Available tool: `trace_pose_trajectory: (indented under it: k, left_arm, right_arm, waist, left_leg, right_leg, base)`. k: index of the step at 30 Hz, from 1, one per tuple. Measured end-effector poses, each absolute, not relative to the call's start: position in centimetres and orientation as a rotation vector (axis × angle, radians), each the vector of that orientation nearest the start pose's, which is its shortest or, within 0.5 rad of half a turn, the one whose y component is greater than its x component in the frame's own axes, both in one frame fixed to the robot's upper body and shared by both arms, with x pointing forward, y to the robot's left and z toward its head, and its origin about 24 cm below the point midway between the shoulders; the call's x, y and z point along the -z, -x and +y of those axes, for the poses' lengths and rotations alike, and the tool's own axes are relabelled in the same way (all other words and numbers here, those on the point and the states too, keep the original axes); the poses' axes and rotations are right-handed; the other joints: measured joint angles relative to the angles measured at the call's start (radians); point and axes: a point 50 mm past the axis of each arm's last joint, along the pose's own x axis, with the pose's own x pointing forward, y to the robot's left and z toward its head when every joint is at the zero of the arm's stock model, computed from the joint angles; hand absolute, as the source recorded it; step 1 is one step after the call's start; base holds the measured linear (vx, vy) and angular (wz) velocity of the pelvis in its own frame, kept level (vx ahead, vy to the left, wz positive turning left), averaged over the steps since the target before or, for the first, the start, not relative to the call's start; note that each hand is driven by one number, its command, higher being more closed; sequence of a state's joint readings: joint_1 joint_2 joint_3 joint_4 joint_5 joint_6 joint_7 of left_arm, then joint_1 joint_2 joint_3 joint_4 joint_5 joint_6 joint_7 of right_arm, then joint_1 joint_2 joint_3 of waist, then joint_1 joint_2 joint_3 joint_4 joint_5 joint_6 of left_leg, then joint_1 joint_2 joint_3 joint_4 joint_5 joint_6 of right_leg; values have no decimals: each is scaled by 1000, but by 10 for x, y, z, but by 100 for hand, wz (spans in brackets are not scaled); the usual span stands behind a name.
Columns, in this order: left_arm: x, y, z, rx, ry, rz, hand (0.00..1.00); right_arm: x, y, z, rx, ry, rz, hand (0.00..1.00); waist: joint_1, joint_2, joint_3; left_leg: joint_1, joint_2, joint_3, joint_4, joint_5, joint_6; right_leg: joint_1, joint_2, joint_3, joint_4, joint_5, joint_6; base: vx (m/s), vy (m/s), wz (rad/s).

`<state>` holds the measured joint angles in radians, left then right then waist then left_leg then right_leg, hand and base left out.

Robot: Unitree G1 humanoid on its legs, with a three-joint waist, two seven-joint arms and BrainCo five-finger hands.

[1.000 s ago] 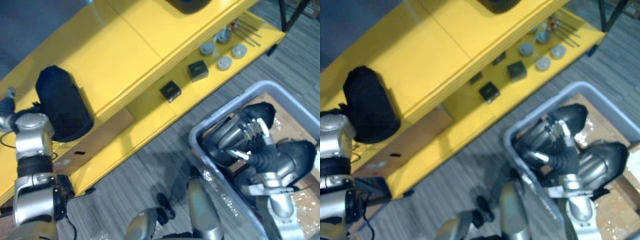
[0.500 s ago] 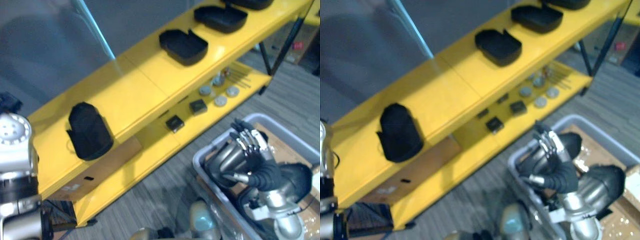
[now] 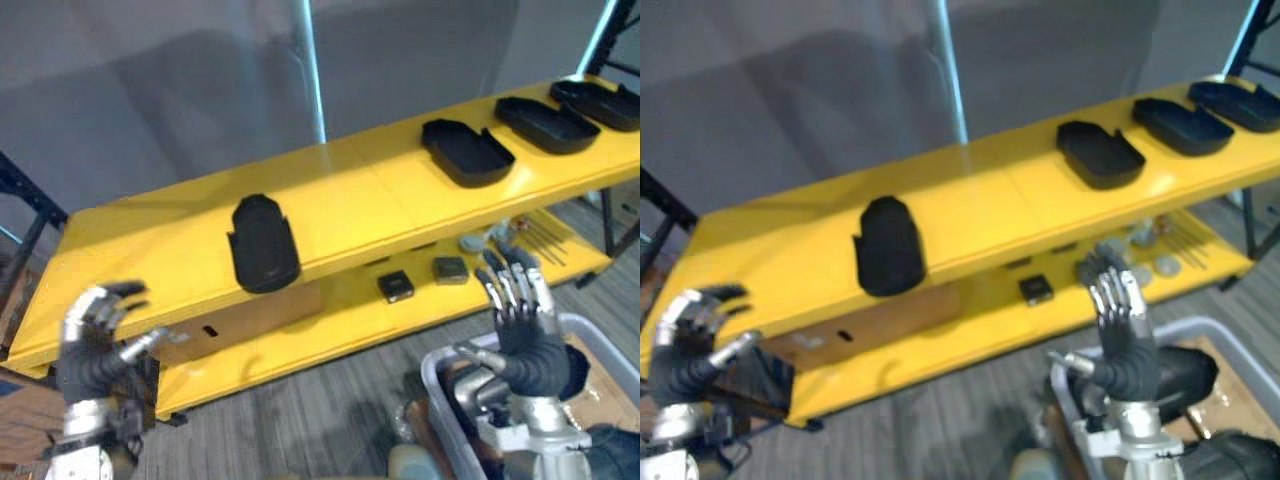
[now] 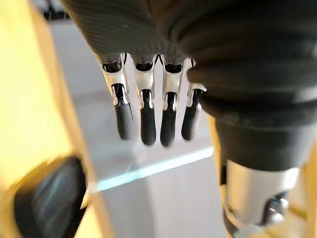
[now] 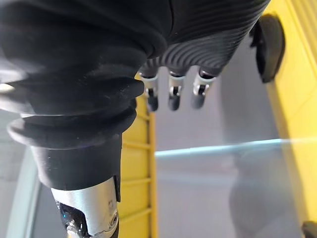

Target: Walk over and take plastic housings, then place them on the shelf

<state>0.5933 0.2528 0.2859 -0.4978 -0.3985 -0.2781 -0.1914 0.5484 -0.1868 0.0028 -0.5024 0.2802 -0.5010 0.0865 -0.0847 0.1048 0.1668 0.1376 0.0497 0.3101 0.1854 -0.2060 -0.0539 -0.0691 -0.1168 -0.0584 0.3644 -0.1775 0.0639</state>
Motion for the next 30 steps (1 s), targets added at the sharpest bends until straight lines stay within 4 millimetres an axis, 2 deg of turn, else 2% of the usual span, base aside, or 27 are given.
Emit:
trace_pose_trajectory:
  k: [4, 10, 13, 19, 21, 24, 30]
  left_arm:
    - [-89, -133, 238, 75, -6, -215, 100]
    - [-52, -152, 224, 211, 143, -50, 100]
    - [-41, -161, 216, 255, 166, 6, 100]
    - [-15, -186, 198, 254, 251, 113, 100]
    - [-13, -192, 194, 250, 253, 118, 100]
    - [-13, -205, 191, 227, 249, 108, 100]
    - [-17, -227, 181, 178, 249, 75, 100]
  right_arm:
    - [-89, -138, -201, 45, -30, -388, 0]
    - [-70, -139, -215, 103, 3, -292, 0]
    - [-64, -138, -220, 117, 18, -263, 0]
    - [-59, -137, -228, 131, 44, -236, 0]
    - [-59, -136, -230, 137, 48, -234, 0]
    - [-61, -138, -230, 133, 44, -246, 0]
    - [-64, -145, -230, 134, 32, -275, 0]
  waist:
    - [-5, 22, -12]
    - [-9, 22, -11]
    - [-13, 22, -11]
    - [-44, 6, 22]
    - [-50, 4, 34]
    - [-63, -17, 70]
    - [-71, -19, 116]
  left_leg:
    - [-12, -9, -22, -20, 17, 3]
    - [-36, -17, -71, -56, 70, 14]
    - [-38, -24, -94, -76, 90, 22]
    - [-37, -16, -108, -78, 94, 26]
    - [-41, -15, -108, -79, 94, 27]
    - [-53, -15, -111, -88, 101, 38]
    - [-70, -16, -112, -91, 102, 39]
  right_leg:
    - [-2, -4, -17, -28, 5, 0]
    - [2, -1, -24, -114, 42, 5]
    - [9, 0, -23, -156, 68, 0]
    - [58, 18, -21, -269, 129, 2]
    - [61, 26, -20, -288, 142, 0]
    - [58, 30, -19, -317, 166, -2]
    - [39, 31, -12, -318, 190, 3]
  base:
    - [40, 5, 14]
    - [21, -7, 4]
    - [27, 0, -7]
    - [2, 5, -5]
    - [-29, -6, -3]
    - [-36, -3, -1]
    - [-49, 14, -3]
